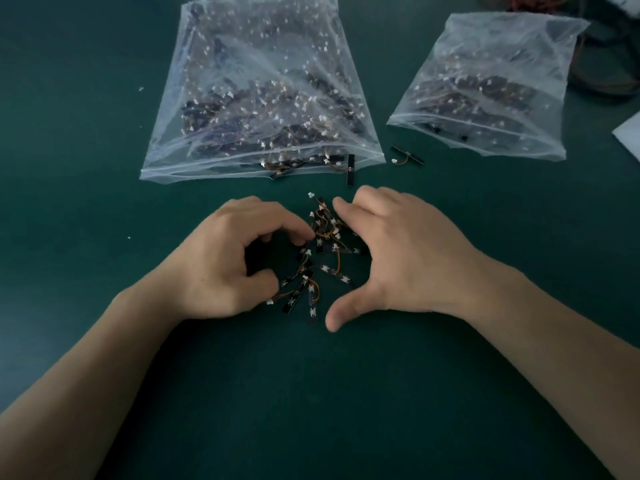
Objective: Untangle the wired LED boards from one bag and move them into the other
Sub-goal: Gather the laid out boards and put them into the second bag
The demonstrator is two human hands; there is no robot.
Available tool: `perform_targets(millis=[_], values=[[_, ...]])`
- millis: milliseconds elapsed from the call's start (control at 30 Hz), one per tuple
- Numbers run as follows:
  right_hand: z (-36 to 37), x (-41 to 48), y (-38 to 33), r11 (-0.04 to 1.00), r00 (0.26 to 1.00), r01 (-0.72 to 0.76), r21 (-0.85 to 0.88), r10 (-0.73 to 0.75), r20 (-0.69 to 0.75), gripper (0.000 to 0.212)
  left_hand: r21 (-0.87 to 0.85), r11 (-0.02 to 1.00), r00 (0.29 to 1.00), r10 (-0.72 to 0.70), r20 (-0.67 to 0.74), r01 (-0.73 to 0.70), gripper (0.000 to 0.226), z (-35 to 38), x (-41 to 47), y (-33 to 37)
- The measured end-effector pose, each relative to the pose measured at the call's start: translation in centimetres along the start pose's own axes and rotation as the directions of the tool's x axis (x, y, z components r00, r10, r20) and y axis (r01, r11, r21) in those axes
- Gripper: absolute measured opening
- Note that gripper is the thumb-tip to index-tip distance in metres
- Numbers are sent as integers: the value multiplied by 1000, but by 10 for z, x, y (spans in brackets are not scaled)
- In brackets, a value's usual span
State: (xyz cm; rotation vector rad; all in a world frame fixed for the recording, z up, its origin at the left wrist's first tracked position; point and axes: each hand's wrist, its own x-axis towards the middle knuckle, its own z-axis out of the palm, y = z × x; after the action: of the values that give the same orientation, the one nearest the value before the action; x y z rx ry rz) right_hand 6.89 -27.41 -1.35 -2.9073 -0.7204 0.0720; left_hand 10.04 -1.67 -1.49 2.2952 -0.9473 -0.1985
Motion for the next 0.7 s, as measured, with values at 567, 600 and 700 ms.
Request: perform_targets(millis=[567,600,700], values=[[10,11,4,951,992,-55,303,87,-92,73,-66,998,990,-22,-138,13,35,13,8,-1],[9,10,4,948,992,-57,312,89,-88,73,-73,997,991,-17,-130,8,36,11,7,-1],[6,9,5,952,994,-52,302,78,-75,75,-56,998,992,1,-123,-8,36,12,6,3]])
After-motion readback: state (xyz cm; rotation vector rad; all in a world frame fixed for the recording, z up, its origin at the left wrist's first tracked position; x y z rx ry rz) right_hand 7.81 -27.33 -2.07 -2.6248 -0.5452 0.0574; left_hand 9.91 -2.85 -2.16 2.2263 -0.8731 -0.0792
